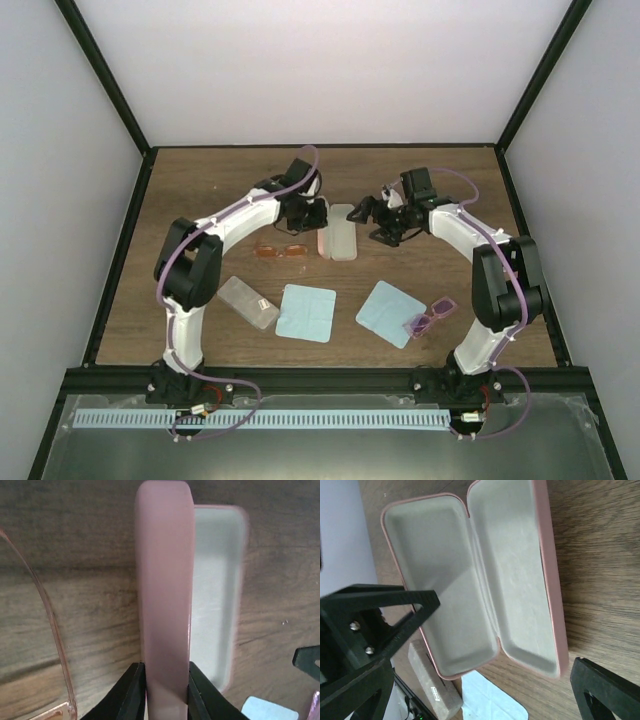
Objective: Organize the sunglasses
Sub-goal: Place the sunglasses case at the center of the board.
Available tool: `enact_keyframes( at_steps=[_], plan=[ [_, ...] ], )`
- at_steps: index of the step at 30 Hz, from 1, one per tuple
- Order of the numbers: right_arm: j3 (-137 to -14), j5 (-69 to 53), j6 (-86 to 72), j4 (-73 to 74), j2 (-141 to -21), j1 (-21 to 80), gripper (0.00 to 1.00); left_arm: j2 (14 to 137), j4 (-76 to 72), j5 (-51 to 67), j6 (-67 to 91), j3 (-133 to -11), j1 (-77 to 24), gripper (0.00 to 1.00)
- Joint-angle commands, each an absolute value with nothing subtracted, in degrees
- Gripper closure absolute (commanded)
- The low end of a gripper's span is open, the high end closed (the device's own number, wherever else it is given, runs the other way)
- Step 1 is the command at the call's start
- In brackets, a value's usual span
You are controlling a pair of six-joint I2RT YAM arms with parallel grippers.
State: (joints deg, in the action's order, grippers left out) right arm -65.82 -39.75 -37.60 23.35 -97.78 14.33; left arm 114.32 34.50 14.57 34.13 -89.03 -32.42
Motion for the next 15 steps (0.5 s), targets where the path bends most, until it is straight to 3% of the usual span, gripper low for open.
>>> enact_keyframes(
  at_steps=[1, 7, 15],
  plan=[
    [-66.38, -36.33, -34.97, 25.69, -96.39, 13.88, 0.0, 117.15, 43.2, 11.79, 29.37, -97.28, -32.93, 0.77],
    [-65.22, -36.65, -35.16, 25.03, -95.98, 13.82, 0.0, 122.79, 55.17, 11.25, 23.2, -107.87, -33.75, 0.76],
    [-63.88, -36.48, -34.84, 24.36, -95.9, 13.89, 0.0, 123.69, 55.19, 12.87, 21.68, -106.27, -33.83, 0.72]
  ],
)
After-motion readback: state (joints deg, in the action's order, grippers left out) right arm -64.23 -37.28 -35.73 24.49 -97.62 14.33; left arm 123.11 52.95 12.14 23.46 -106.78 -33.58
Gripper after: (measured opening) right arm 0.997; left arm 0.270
